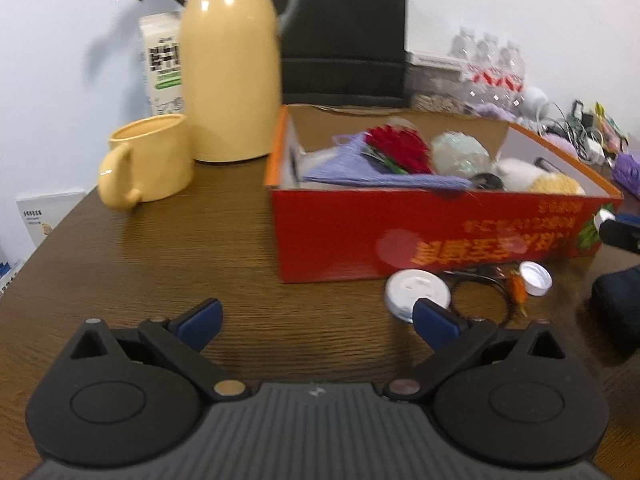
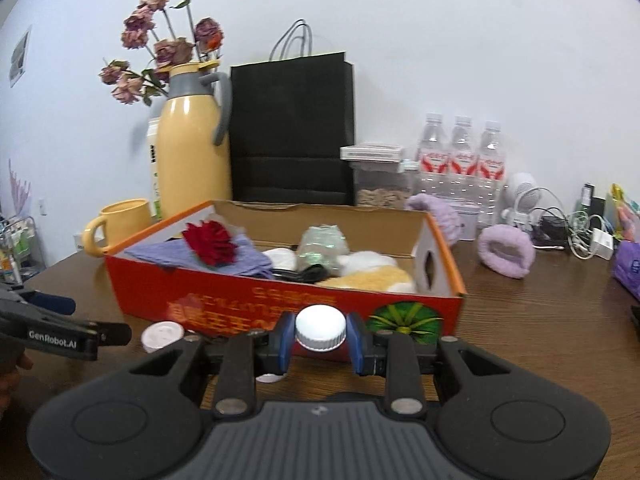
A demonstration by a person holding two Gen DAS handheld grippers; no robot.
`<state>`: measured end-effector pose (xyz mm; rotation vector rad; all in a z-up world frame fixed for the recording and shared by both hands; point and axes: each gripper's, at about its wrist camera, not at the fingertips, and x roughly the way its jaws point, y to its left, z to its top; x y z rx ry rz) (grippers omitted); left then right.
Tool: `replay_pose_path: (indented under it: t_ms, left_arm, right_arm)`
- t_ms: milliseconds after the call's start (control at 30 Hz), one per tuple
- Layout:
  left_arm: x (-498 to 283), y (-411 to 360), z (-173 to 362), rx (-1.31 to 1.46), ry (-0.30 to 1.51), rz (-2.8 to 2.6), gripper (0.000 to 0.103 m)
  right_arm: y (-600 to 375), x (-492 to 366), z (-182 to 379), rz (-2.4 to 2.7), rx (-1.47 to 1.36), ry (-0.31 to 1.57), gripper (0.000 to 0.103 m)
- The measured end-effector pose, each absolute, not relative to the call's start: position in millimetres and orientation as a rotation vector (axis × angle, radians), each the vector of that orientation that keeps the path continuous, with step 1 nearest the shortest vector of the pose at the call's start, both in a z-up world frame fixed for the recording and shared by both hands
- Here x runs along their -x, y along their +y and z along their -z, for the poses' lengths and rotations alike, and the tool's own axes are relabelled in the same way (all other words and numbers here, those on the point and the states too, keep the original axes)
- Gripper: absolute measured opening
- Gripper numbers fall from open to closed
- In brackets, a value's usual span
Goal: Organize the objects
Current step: 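Grasp the round white lid with the left tool while the right tool holds the bottle cap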
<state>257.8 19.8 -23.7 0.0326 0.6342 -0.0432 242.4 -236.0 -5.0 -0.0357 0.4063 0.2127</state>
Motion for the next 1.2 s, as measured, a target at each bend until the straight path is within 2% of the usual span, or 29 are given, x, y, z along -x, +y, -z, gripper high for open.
replay_pose_path:
  t_ms: [333,1133,1167,1200]
  left_arm:
    - [-274.7,-8.1,31.7,-0.060,0.681,0.031,0.103]
    - [-285.6,-5.6,32.5,-0.005,0.700,-0.021,0.103]
    - [-285.4,-5.6,32.4,-0.005,0.699,-0.019,0.102]
    - [-284.6,-5.9,32.1,-0.005,0.695,-0.011,0.095]
  right_arm:
    - [-267.8,-242.1,7.9,-0.180,0.044,0.407,0.027]
    - [-271.3,-239.8,9.6,-0.195,0.057,0.408,0.027]
    - [-271.1,-239.8,9.6,-0.194,0.059,0.408,0.027]
    - [-271.0,-239.9,9.6,-0.192,0.061,0.407,0.027]
